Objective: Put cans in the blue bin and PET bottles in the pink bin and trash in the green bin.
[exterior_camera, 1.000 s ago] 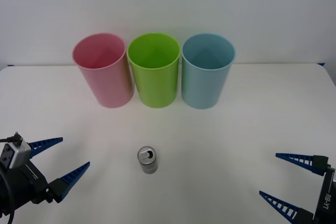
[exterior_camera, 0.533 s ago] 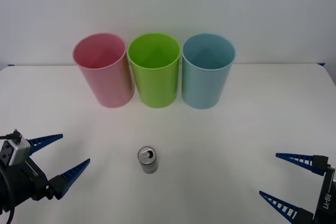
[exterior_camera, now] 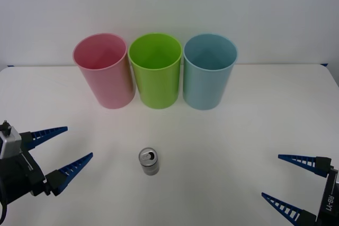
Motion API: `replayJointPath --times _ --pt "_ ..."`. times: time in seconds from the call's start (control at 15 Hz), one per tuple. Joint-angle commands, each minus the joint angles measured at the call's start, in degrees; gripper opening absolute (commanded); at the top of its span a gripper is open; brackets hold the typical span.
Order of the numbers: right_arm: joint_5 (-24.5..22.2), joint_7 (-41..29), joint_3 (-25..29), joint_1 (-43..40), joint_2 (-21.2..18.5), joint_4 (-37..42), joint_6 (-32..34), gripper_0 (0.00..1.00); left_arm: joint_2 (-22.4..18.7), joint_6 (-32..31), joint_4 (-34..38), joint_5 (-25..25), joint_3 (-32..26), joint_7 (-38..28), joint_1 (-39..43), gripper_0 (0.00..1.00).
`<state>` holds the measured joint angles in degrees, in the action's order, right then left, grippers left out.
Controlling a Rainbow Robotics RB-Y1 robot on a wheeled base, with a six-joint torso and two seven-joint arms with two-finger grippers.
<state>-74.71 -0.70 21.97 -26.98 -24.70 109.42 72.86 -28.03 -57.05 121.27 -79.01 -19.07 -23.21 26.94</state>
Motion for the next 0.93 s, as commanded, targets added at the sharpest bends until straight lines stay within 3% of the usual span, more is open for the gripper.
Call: replayJointPath --times 0.07,0.33,0.93 --pt "0.0 0.0 0.0 0.0 0.0 0.0 0.0 1.00 -1.1 0.3 -1.7 3.9 0.4 4.1 0.5 1.00" --pt "0.0 0.0 0.0 0.0 0.0 0.0 0.0 1.00 -3.4 0.4 -8.3 10.4 2.6 16.1 0.4 1.00" --pt "0.0 0.0 0.0 0.0 0.0 0.0 0.0 1.00 -11.8 2.7 -18.0 24.9 12.6 32.1 -0.8 1.00"
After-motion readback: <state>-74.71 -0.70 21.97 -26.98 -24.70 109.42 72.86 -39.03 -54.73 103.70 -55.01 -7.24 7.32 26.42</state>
